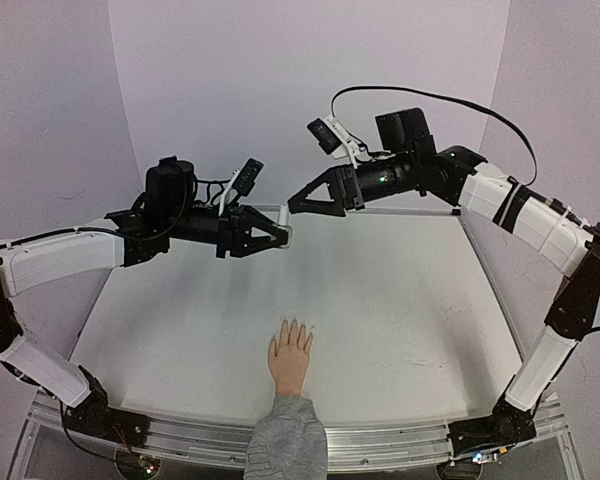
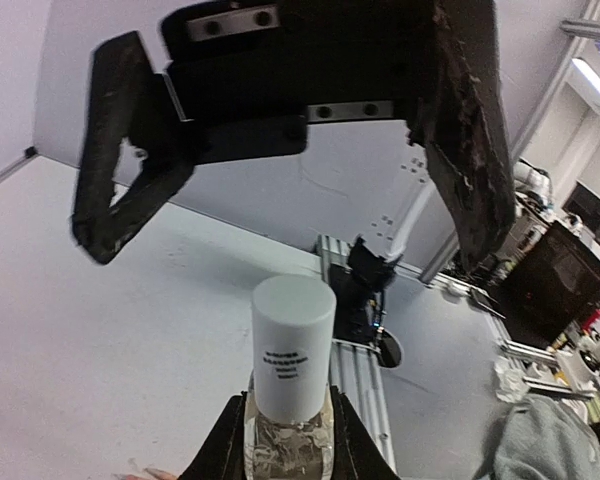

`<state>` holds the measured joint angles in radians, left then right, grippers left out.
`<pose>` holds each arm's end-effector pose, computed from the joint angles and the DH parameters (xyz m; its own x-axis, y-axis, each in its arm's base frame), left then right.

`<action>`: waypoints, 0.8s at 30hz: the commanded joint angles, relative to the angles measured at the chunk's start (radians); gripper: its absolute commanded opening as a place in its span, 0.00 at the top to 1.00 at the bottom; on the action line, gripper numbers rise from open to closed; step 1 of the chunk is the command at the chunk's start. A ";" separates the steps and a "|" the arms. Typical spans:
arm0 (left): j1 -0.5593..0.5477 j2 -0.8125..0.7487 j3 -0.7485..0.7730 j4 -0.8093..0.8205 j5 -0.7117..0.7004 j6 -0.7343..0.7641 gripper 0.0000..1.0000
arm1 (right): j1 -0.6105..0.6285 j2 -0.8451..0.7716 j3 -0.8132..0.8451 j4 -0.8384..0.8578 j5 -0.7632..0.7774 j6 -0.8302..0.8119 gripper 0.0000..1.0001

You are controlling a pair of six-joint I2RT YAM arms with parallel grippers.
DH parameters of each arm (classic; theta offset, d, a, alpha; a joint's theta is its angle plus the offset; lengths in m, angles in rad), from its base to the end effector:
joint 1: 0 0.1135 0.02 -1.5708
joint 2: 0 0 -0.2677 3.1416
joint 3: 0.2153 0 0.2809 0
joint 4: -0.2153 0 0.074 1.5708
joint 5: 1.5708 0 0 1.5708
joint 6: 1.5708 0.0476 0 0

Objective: Paint the nails

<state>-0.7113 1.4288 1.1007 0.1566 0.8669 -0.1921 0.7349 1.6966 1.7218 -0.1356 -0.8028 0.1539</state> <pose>0.2524 -0.2654 0.3290 -0.3162 0.1094 -0.9424 0.9486 0.0212 -0.3158 0.2982 0.3156 0.4342 -0.2335 -0.0675 -0.9700 -0.9719 0.0469 0.2307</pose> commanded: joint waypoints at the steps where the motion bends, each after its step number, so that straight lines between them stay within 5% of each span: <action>1: -0.002 -0.009 0.085 0.041 0.272 -0.055 1.00 | 0.006 0.029 0.000 0.165 -0.318 0.056 0.02; 3: -0.002 -0.013 0.086 0.043 0.283 -0.055 1.00 | 0.006 0.053 0.022 0.184 -0.359 0.076 0.02; 7: -0.003 -0.001 0.094 0.042 0.300 -0.057 1.00 | 0.007 0.075 0.013 0.304 -0.431 0.164 0.29; 24: -0.004 0.005 0.100 0.058 0.210 -0.070 1.00 | 0.030 0.088 -0.036 0.371 -0.470 0.199 0.83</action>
<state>-0.7143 1.4544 1.1576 0.1650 1.1370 -0.2546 0.7567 1.8069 1.7161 0.1715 -1.2320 0.3534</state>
